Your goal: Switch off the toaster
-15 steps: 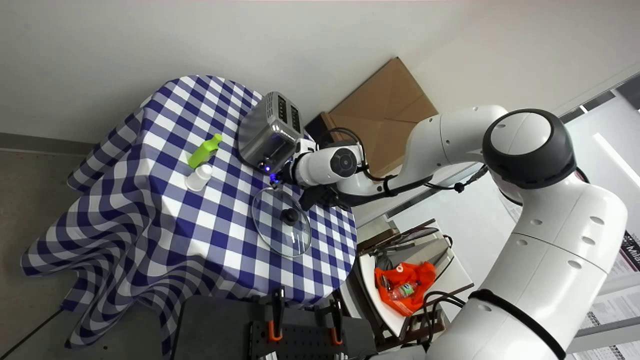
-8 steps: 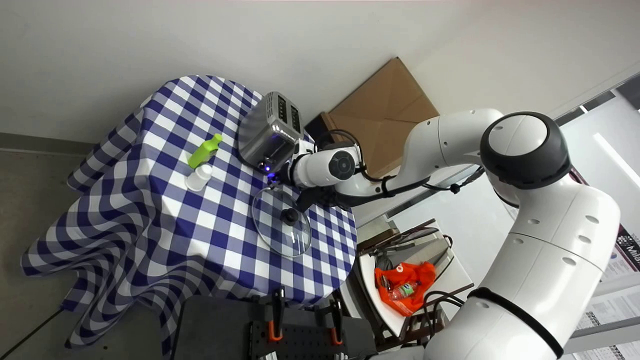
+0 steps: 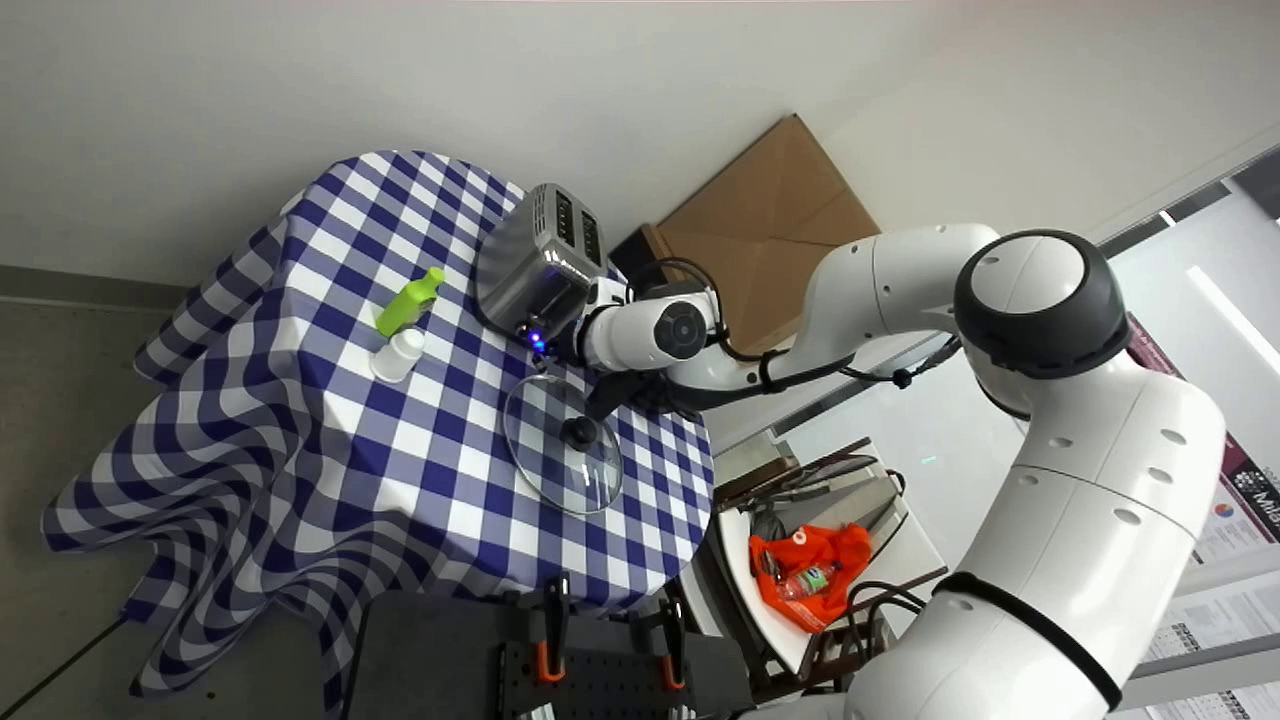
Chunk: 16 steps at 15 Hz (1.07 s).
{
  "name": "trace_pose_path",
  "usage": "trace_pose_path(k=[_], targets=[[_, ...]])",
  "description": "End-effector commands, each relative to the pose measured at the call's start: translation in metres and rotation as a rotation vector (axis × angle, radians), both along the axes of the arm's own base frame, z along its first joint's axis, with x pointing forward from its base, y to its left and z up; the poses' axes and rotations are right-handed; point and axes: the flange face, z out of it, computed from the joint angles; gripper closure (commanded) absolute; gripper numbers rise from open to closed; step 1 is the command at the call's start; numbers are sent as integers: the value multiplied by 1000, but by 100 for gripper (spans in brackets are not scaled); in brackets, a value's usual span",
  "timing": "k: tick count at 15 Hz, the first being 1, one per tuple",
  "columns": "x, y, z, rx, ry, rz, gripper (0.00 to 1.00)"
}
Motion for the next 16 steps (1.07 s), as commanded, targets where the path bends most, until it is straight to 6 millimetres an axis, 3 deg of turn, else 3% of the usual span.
trace_pose_path(k=[1, 8, 16], targets=[[4, 4, -7, 15, -14, -1, 100], [9, 13, -4, 46, -24, -4, 100], [7, 10, -2, 64, -54, 17, 100]])
